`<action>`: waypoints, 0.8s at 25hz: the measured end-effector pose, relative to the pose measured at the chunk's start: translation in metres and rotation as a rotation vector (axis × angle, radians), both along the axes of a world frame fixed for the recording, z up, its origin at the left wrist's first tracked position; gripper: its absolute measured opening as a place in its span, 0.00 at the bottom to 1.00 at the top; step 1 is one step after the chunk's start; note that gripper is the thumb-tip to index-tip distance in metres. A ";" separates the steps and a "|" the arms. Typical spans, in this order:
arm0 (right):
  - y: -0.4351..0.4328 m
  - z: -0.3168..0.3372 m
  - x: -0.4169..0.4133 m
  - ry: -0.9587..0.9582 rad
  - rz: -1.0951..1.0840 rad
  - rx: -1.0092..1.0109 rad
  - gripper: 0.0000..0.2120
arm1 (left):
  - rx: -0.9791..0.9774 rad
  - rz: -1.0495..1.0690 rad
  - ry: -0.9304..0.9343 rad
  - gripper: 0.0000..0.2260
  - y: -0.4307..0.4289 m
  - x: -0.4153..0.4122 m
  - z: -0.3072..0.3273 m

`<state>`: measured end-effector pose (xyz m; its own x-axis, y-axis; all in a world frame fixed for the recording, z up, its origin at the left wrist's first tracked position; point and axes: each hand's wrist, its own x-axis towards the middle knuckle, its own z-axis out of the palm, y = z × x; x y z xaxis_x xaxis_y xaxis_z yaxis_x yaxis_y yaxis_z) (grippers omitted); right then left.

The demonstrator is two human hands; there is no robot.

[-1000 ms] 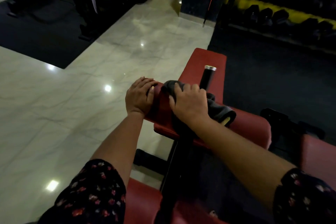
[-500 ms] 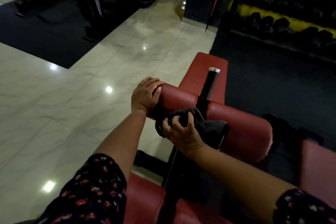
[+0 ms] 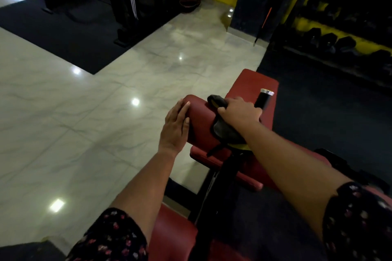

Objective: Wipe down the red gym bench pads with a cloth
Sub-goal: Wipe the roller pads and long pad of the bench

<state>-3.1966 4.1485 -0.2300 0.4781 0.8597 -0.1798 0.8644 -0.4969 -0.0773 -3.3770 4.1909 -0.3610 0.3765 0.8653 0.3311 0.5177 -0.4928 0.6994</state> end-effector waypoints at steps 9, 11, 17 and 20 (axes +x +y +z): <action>-0.040 -0.023 0.001 -0.481 0.612 0.110 0.34 | -0.054 -0.013 0.277 0.31 -0.035 -0.024 -0.001; -0.043 -0.027 0.002 -0.569 0.824 0.145 0.34 | -0.011 -0.074 0.487 0.32 -0.054 -0.049 -0.005; -0.021 -0.011 -0.003 -0.451 0.835 0.033 0.30 | 0.100 -0.228 0.645 0.27 -0.117 -0.129 0.013; -0.003 -0.011 -0.010 -0.267 0.545 0.060 0.29 | 0.036 -0.081 0.694 0.29 -0.151 -0.153 0.025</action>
<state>-3.2068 4.1454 -0.2409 -0.0111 0.9982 -0.0583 0.9864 0.0205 0.1631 -3.5300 4.0395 -0.3357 0.5745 0.8183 0.0183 0.7993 -0.5657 0.2025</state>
